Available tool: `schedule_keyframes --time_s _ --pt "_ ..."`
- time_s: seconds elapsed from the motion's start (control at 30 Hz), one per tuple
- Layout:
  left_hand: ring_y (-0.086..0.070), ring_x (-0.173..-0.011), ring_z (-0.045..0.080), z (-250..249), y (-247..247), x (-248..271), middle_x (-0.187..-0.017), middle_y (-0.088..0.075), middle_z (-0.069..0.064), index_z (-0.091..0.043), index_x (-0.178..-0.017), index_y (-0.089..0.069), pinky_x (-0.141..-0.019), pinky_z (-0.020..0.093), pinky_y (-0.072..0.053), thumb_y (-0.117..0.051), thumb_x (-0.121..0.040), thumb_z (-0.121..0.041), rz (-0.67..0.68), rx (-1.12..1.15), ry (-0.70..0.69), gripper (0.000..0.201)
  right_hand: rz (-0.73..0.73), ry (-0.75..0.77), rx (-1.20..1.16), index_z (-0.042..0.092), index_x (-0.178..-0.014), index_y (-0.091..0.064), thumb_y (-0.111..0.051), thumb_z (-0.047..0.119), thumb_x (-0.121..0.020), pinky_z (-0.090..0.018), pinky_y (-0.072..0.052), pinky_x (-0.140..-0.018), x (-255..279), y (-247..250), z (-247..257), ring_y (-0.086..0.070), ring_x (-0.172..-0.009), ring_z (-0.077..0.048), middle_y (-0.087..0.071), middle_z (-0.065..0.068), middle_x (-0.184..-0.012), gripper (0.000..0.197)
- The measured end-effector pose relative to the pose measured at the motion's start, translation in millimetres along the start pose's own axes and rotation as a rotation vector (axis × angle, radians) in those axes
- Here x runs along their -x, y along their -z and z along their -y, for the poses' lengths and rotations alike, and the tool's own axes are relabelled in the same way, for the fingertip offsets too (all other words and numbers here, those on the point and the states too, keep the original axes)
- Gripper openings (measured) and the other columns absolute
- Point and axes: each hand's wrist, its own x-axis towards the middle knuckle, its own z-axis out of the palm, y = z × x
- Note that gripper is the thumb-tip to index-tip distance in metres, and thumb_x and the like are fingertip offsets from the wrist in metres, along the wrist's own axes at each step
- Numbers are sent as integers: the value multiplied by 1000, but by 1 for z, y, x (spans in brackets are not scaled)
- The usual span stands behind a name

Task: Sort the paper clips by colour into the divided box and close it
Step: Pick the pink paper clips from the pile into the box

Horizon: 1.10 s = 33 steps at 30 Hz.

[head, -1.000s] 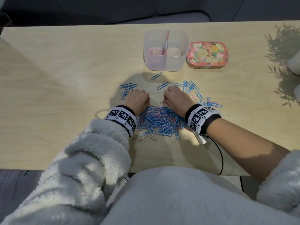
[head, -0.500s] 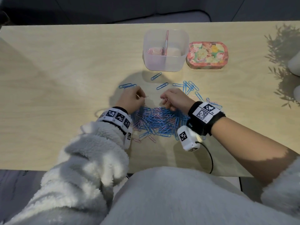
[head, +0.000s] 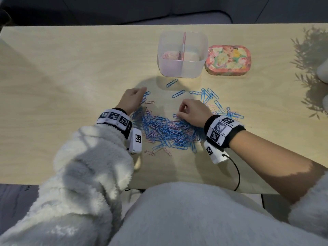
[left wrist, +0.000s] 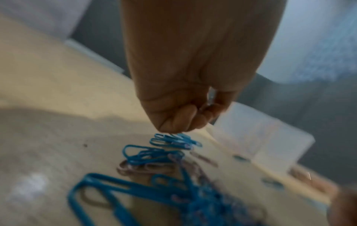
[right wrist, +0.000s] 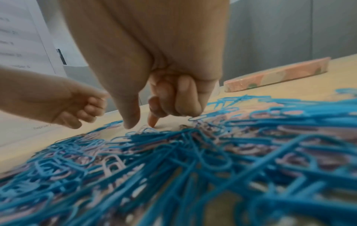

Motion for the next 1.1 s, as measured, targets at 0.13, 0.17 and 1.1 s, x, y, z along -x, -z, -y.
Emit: schedule_keyframes --time_s 0.13,0.17,1.1 --pt "-56 -92 25 6 -12 -3 -103 -62 12 -5 -104 -53 -77 32 -38 -36 -99 -20 -3 -472 -207 23 19 23 15 13 -90 -63 -65 24 -81 -28 -37 -72 0 -5 5 -57 -96 -25 -65 -5 -101 15" --pt "-57 -96 28 8 -13 -3 -106 -63 12 -6 -109 -52 -79 34 -41 -40 -97 -21 8 -550 -242 22 20 17 18 12 -89 -63 -64 22 -81 -29 -37 -72 -1 -6 5 -58 -95 -25 -65 -5 -101 12" --pt "-38 -54 13 25 10 18 -59 -41 -2 -9 -79 -54 -54 25 -31 -56 -91 -27 -80 -149 -158 21 -205 -86 -140 17 -83 -65 -62 14 -81 -26 -34 -67 -11 27 -26 -51 -72 -20 -57 0 -69 5"
